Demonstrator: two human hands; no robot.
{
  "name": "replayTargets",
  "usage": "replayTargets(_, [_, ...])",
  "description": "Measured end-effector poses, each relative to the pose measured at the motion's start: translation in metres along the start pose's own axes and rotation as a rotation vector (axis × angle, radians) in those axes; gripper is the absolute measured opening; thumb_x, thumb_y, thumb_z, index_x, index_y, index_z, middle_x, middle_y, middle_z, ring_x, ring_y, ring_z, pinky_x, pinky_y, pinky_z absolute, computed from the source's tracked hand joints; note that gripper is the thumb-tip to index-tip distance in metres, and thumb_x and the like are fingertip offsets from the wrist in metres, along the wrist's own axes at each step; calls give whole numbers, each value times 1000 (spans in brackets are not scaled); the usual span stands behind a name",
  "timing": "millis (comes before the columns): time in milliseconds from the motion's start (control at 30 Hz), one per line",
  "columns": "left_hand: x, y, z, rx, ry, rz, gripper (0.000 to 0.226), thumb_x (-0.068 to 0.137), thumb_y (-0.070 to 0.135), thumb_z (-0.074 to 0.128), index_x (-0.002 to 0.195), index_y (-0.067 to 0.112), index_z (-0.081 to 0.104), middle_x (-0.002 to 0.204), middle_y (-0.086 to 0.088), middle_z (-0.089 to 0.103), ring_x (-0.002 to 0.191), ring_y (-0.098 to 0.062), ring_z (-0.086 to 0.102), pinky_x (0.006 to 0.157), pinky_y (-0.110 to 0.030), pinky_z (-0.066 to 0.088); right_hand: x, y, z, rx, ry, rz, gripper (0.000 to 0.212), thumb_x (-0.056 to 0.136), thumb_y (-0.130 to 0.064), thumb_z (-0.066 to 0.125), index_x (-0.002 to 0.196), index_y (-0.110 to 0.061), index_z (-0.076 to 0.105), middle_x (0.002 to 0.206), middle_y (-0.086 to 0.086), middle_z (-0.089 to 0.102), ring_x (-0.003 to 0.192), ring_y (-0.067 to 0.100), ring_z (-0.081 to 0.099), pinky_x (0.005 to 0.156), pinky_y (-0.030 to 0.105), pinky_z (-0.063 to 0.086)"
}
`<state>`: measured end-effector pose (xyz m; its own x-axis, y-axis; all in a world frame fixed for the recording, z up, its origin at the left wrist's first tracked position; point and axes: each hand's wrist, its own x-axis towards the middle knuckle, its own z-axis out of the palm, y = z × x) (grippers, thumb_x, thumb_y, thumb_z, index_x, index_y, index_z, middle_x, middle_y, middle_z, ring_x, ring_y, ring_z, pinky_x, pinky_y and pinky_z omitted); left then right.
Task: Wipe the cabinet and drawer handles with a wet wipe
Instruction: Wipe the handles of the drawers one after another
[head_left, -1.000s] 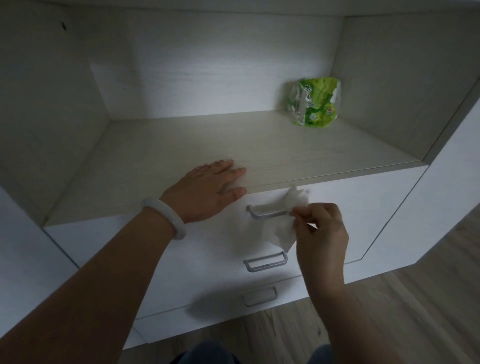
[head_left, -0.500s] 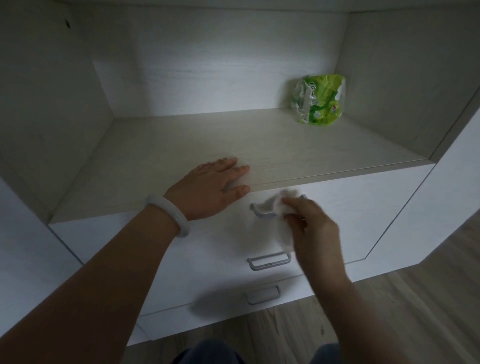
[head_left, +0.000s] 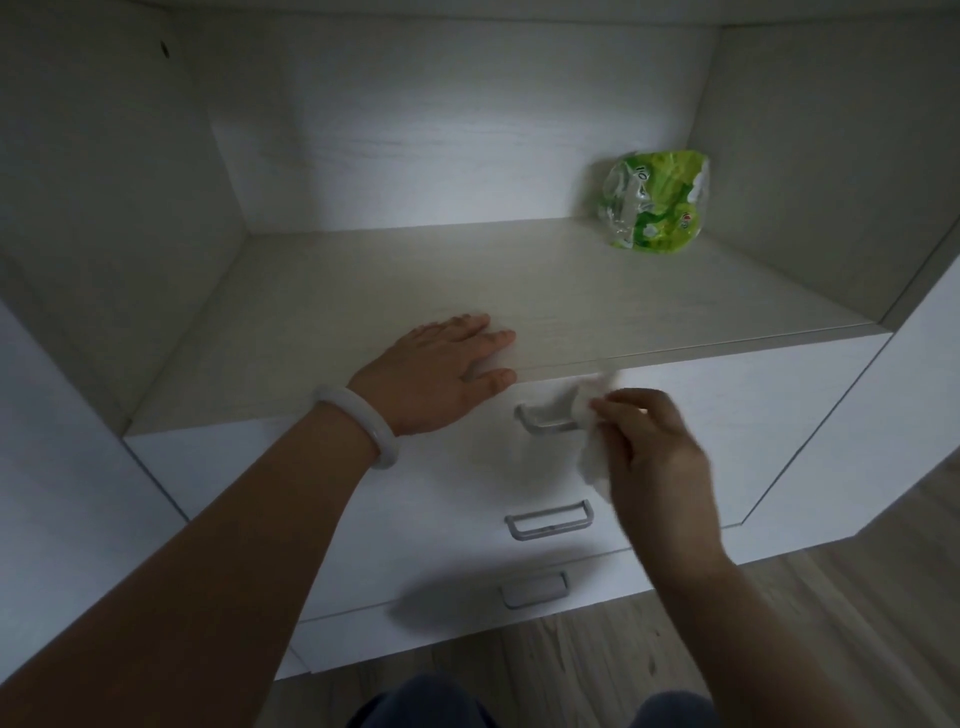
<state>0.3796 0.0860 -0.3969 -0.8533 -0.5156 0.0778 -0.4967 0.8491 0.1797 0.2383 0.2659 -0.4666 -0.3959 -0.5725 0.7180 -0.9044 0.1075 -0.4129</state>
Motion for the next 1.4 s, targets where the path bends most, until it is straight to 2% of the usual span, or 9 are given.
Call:
replayTargets(100, [-1, 1, 0, 2, -2, -1, 59, 95, 57, 29, 150, 38, 19, 161, 6, 9, 148, -10, 7, 121, -34, 7, -8, -26, 15, 21, -171, -96, 31, 88, -9, 67, 118, -9, 66, 113, 9, 64, 80, 23, 69, 71, 31, 59])
replayTargets(367, [-1, -2, 0, -17, 7, 6, 59, 95, 57, 30, 150, 38, 20, 161, 6, 11, 148, -10, 8, 121, -35, 9, 10, 6, -7, -4, -54, 10, 13, 84, 3, 67, 94, -1, 73, 97, 10, 67, 78, 24, 67, 76, 21, 50])
replayTargets(467, [0, 0, 0, 1, 13, 14, 59, 95, 56, 30, 150, 36, 20, 161, 5, 11, 148, -11, 8, 120, -35, 9, 9, -10, 2, -45, -57, -33, 17, 76, 9, 68, 89, -2, 71, 89, 12, 68, 70, 28, 66, 67, 24, 51])
replayTargets(633, [-2, 0, -1, 19, -3, 22, 60, 96, 57, 28, 151, 36, 17, 161, 4, 9, 148, -11, 6, 121, -33, 7, 7, -31, 14, 54, -194, -103, 11, 83, -9, 72, 93, -8, 69, 91, 7, 68, 70, 21, 65, 63, 29, 55])
replayTargets(800, [-4, 0, -3, 56, -47, 31, 81, 83, 72, 29, 152, 34, 11, 162, 2, 3, 148, -12, 2, 121, -34, 5, 17, 1, -4, 112, -143, -37, 8, 82, -4, 73, 89, -6, 73, 88, 5, 69, 78, 18, 65, 76, 19, 49])
replayTargets(933, [-2, -4, 2, 106, -24, 64, 79, 87, 66, 39, 152, 33, 8, 162, 0, 2, 149, -14, 2, 120, -33, 5, 11, -17, 9, 105, -90, -32, 12, 81, -1, 71, 92, -4, 75, 92, 8, 71, 80, 20, 67, 80, 19, 48])
replayTargets(1100, [-1, -7, 2, 109, -23, 74, 80, 87, 67, 39, 152, 34, 8, 162, 0, 2, 148, -13, 2, 121, -34, 6, 13, -21, 11, 136, -192, -66, 17, 82, -8, 64, 94, -5, 75, 95, 6, 72, 81, 16, 67, 82, 14, 46])
replayTargets(1233, [-2, -6, 2, 101, -32, 63, 80, 86, 67, 38, 152, 33, 9, 162, 1, 2, 148, -14, 2, 121, -36, 7, 22, 2, -21, 131, -174, 66, 12, 81, 1, 71, 91, -5, 75, 88, -1, 68, 83, 4, 61, 80, 3, 41])
replayTargets(1400, [-1, 1, -1, 15, -24, 14, 71, 90, 68, 28, 151, 34, 17, 162, 2, 7, 148, -12, 5, 121, -37, 7, 36, -43, -4, 145, -342, 201, 10, 84, -8, 68, 89, -12, 76, 76, -10, 64, 60, 7, 56, 72, 18, 46])
